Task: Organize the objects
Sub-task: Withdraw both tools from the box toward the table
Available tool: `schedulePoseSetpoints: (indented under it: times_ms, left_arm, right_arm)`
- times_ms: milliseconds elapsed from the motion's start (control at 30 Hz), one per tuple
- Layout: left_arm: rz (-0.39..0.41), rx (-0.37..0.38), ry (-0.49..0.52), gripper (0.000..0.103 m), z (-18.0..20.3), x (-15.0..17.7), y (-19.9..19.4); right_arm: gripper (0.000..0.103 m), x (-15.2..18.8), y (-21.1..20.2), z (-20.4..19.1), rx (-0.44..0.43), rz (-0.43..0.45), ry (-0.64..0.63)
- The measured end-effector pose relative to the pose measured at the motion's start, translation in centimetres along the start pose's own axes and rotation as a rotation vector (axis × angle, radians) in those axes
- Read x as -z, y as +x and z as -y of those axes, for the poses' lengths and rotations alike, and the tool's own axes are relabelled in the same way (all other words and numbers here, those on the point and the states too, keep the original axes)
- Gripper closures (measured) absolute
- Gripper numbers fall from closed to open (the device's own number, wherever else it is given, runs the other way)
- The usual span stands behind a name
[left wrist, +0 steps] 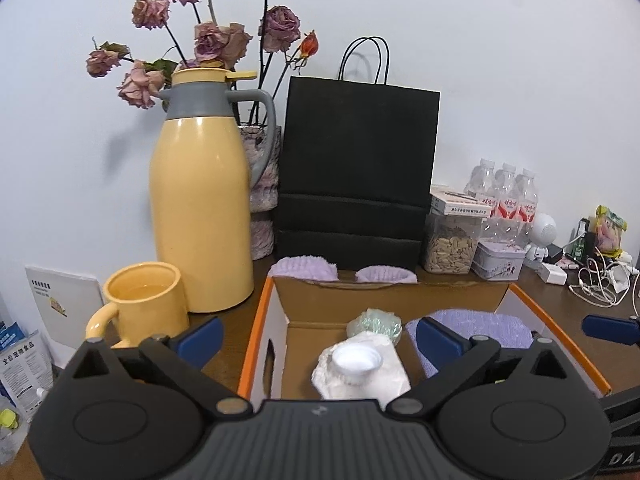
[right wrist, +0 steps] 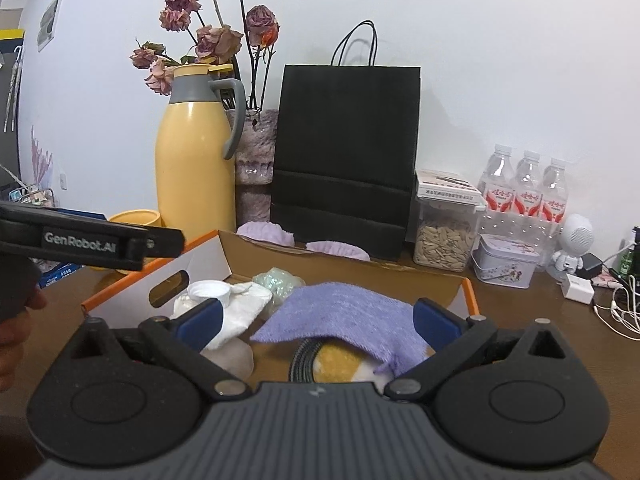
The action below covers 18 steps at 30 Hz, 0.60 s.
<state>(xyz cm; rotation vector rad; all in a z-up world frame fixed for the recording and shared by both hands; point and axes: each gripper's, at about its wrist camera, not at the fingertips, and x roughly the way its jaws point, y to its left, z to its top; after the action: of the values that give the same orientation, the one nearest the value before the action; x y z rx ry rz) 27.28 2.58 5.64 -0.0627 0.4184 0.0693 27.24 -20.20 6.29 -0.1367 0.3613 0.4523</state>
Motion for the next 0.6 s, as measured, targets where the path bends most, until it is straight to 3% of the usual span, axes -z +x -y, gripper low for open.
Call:
schedulePoseSetpoints:
  times_ms: [600]
  left_arm:
    - [-0.067, -0.059, -0.004, 0.0, -2.7, 3.5, -4.6]
  right_arm:
    - [0.0, 3.8, -5.4, 0.2, 0.026, -0.06, 0.007]
